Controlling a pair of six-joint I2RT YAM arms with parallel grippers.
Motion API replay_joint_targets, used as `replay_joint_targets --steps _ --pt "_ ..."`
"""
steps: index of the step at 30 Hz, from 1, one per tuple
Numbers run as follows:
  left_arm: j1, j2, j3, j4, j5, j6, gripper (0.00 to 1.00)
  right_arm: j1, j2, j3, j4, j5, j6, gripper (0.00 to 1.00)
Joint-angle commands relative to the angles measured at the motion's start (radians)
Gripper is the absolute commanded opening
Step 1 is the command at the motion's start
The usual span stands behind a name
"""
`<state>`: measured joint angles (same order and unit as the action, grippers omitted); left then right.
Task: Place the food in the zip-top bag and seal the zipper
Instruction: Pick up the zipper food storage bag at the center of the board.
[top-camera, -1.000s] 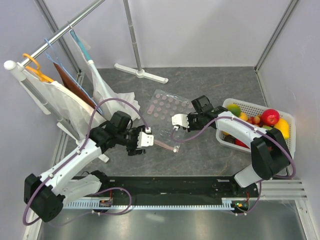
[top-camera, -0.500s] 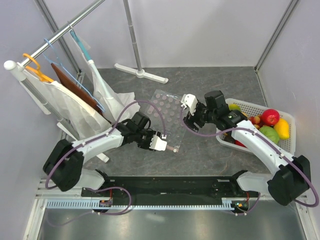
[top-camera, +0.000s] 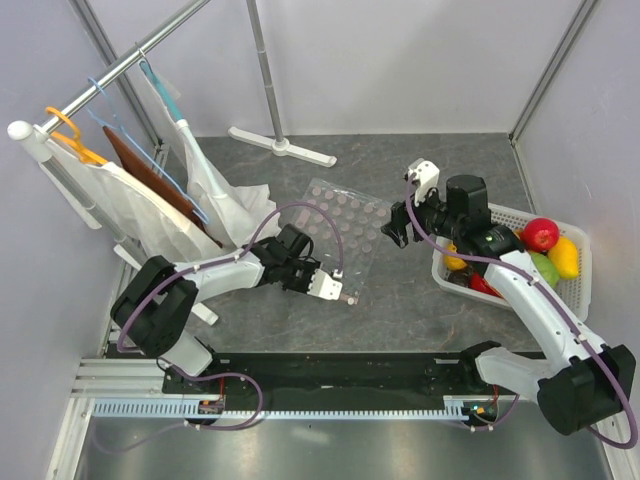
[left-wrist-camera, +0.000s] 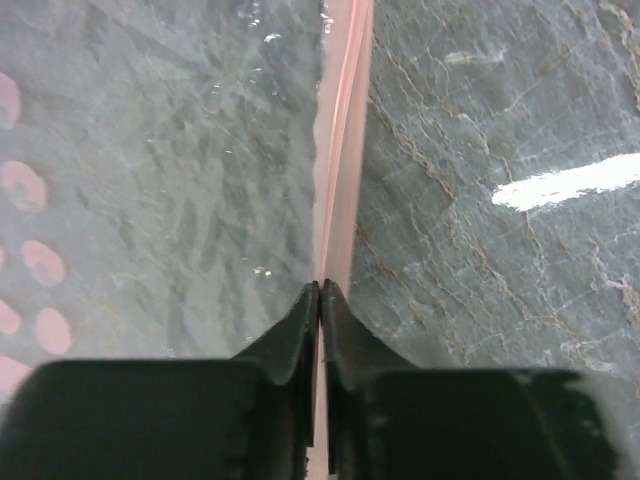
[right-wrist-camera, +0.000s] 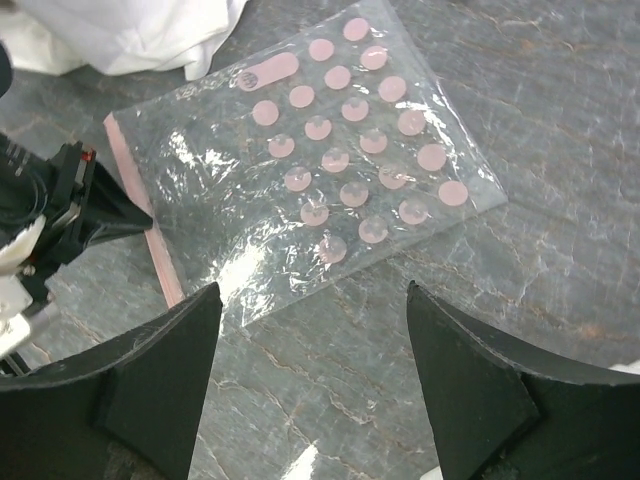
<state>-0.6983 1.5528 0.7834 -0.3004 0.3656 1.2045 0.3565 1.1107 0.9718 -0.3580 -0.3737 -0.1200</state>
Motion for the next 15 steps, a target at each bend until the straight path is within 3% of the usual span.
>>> replay_joint_targets --steps 1,6,10,15 --pt "-0.029 -0.01 0.086 -0.06 -0.031 -0.113 0.02 -0.04 0.003 0.007 0.039 -0.04 0.092 0.82" --pt "-0.03 -0.031 0.221 -0.181 -0.042 -0.374 0.02 -0.059 0.015 0.013 0.037 -0.051 0.103 0.82" --pt "-0.023 -0.042 0.321 -0.252 -0.086 -0.697 0.02 -0.077 0.017 0.031 0.04 -0.045 0.118 0.82" --pt "-0.023 -0.049 0.473 -0.362 -0.224 -0.977 0.02 -0.096 0.028 0.073 0.039 -0.042 0.151 0.83"
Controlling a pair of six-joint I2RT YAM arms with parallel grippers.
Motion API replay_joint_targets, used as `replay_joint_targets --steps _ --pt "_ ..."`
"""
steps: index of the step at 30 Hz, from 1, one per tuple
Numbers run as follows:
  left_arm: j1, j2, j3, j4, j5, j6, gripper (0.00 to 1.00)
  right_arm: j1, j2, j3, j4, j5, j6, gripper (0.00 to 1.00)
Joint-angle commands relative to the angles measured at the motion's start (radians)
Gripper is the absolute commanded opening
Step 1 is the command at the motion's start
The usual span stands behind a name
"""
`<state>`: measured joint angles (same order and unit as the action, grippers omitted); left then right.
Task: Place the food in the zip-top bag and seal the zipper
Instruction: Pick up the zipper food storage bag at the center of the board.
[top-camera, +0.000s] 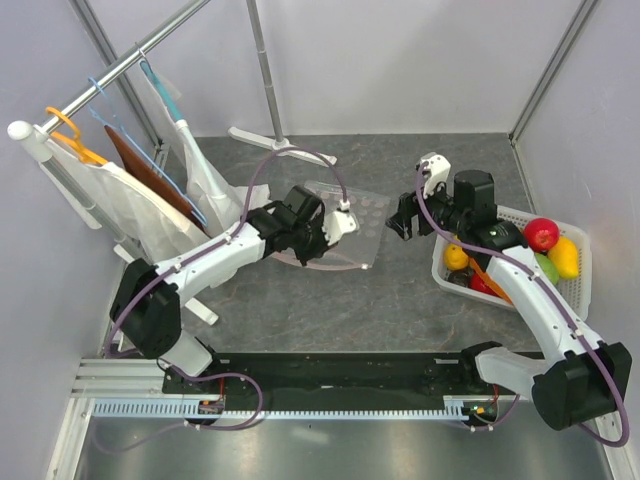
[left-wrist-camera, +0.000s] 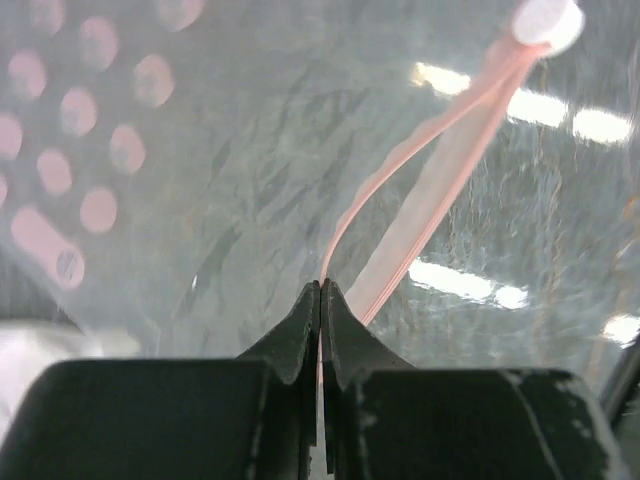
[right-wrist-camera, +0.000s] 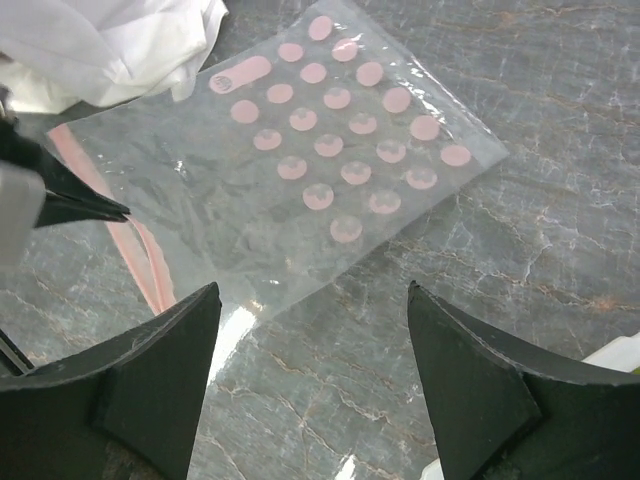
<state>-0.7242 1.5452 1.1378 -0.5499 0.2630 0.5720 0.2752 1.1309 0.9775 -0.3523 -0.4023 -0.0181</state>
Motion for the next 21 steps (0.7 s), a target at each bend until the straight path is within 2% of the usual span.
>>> replay_joint_targets --steps 1,3,12,17,19,21 --pt "0.003 -0.046 0.144 -0.129 -0.163 -0.425 0.02 -0.016 0.007 0.082 0.033 -0.01 0.05 0.83" --pt "0.003 -0.077 0.218 -0.168 -0.278 -0.515 0.02 -0.021 0.006 0.101 0.035 0.009 0.053 0.84" --pt "0.0 -0.151 0.444 -0.363 -0.614 -0.659 0.02 -0.051 0.0 0.145 0.024 0.007 0.104 0.87" --pt "-0.043 -0.077 0.471 -0.38 -0.598 -0.698 0.02 -0.08 0.024 0.194 -0.042 -0.035 0.13 0.87" --pt "-0.066 -0.016 0.511 -0.371 -0.562 -0.728 0.02 -0.1 0.03 0.233 -0.079 -0.049 0.1 0.88" --pt "-0.067 0.093 0.548 -0.348 -0.466 -0.785 0.02 -0.129 0.044 0.272 -0.16 -0.075 0.028 0.88"
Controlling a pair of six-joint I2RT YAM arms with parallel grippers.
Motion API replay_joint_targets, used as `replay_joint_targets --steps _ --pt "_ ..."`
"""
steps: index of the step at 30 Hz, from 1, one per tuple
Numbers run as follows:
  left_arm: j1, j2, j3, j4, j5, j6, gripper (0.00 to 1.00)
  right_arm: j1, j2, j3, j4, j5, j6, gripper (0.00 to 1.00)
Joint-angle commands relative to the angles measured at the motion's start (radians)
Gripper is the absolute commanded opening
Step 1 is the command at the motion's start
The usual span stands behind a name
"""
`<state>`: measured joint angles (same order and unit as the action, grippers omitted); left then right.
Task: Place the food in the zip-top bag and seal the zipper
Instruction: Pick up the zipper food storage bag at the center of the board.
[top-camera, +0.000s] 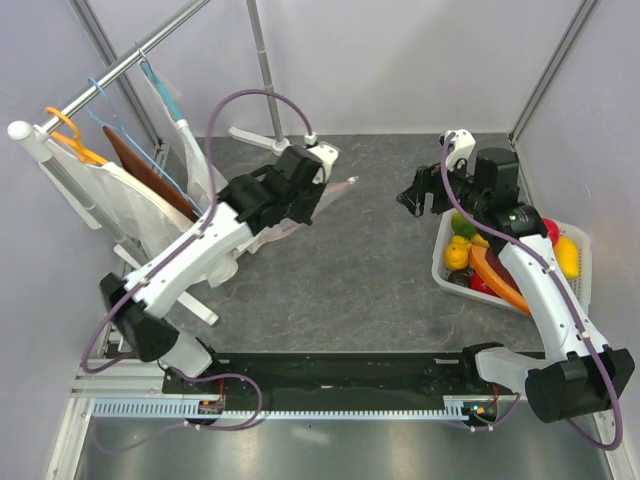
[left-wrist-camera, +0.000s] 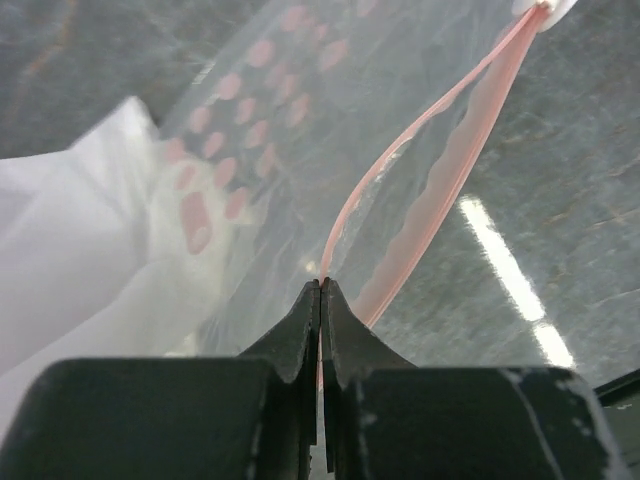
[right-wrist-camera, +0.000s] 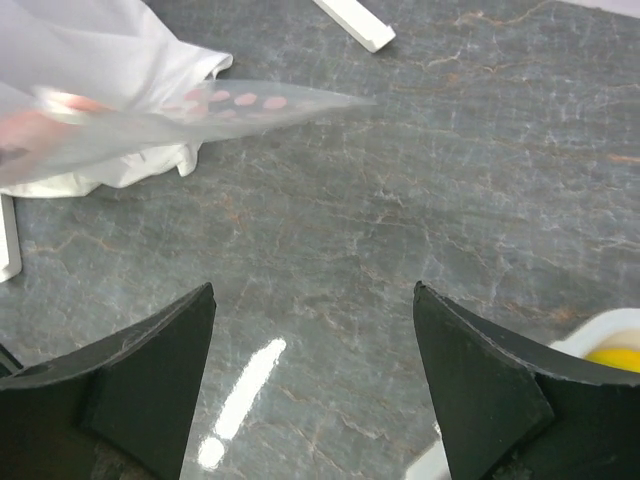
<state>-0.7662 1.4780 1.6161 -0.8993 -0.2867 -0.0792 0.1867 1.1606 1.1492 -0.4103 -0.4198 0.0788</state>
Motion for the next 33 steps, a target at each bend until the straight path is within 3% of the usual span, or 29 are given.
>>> replay_joint_targets --steps 1,7,12,14,19,26,28,29,33 --pt "-0.025 0.197 0.111 0.014 0.162 -0.157 0.02 -0.056 0.022 0.115 -0.135 -0.069 -0.101 0.88" --pt "-0.025 0.416 0.194 0.177 0.398 -0.318 0.02 -0.182 0.051 0.216 -0.41 -0.099 -0.362 0.88" --pt "-0.022 0.469 0.194 0.29 0.443 -0.431 0.02 -0.298 0.062 0.262 -0.646 -0.044 -0.552 0.87" --pt "-0.018 0.478 0.203 0.324 0.435 -0.447 0.02 -0.316 0.073 0.27 -0.77 -0.01 -0.701 0.86" --pt "-0.008 0.495 0.219 0.326 0.426 -0.444 0.02 -0.357 0.119 0.284 -1.046 0.197 -0.974 0.81" --pt "0.002 0.459 0.165 0.327 0.437 -0.441 0.02 -0.363 0.028 0.153 -1.047 0.468 -1.004 0.84" --pt "0.007 0.455 0.151 0.329 0.452 -0.441 0.02 -0.363 -0.03 0.127 -1.047 0.481 -1.025 0.86" --pt "0.013 0.453 0.145 0.327 0.457 -0.442 0.02 -0.363 -0.047 0.106 -1.047 0.489 -1.025 0.91" --pt "0.019 0.447 0.128 0.33 0.489 -0.445 0.02 -0.363 -0.134 0.015 -1.05 0.547 -1.008 0.98"
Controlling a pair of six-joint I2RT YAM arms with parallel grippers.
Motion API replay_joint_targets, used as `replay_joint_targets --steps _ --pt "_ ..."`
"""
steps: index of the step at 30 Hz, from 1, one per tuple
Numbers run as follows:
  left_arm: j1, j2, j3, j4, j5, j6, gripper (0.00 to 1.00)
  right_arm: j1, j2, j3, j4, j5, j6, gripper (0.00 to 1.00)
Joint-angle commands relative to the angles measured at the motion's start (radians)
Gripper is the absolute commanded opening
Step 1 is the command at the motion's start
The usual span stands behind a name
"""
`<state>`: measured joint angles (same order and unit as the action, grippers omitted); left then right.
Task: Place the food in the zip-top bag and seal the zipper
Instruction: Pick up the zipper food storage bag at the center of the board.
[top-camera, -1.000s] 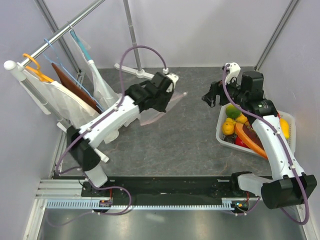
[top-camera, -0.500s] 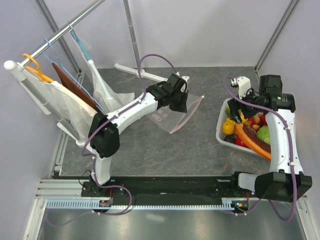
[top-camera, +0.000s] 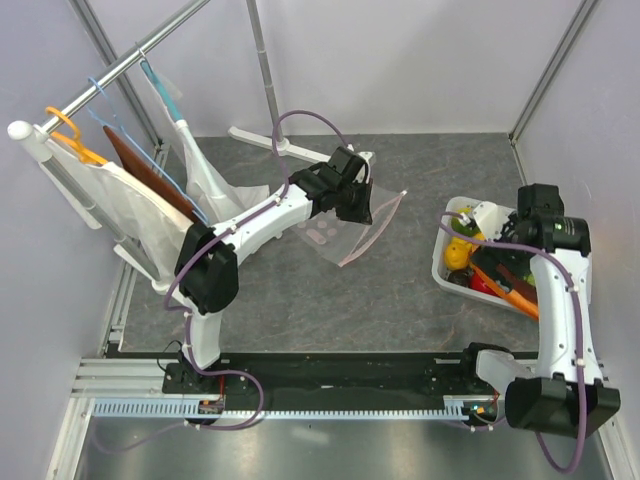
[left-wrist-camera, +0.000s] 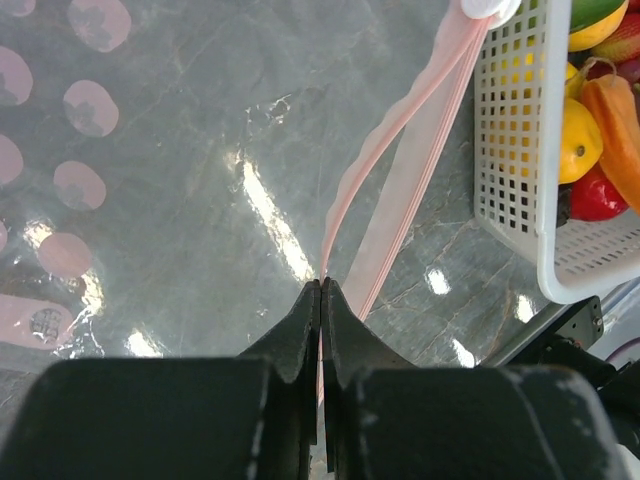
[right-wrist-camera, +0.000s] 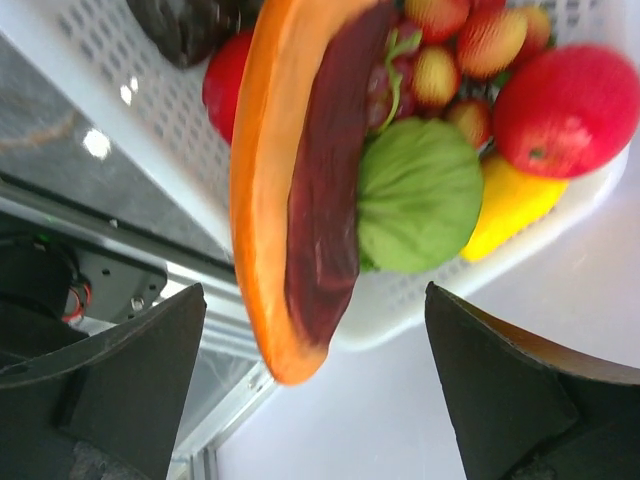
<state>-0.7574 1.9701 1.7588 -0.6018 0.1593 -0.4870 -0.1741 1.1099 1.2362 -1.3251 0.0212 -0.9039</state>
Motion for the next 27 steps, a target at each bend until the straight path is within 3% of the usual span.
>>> replay_joint_targets --steps 1,13,27 --pt "0.012 -0.047 -0.015 0.033 0.048 -0.039 0.02 -0.002 -0.102 -0.095 -0.132 0.118 -0.032 0.98" --pt "0.01 -0.077 -0.039 0.053 0.105 -0.033 0.02 -0.002 -0.168 -0.288 -0.132 0.318 -0.009 0.98" --pt "0.01 -0.1 -0.101 0.059 0.135 -0.007 0.02 -0.004 -0.174 -0.363 -0.086 0.372 -0.044 0.98"
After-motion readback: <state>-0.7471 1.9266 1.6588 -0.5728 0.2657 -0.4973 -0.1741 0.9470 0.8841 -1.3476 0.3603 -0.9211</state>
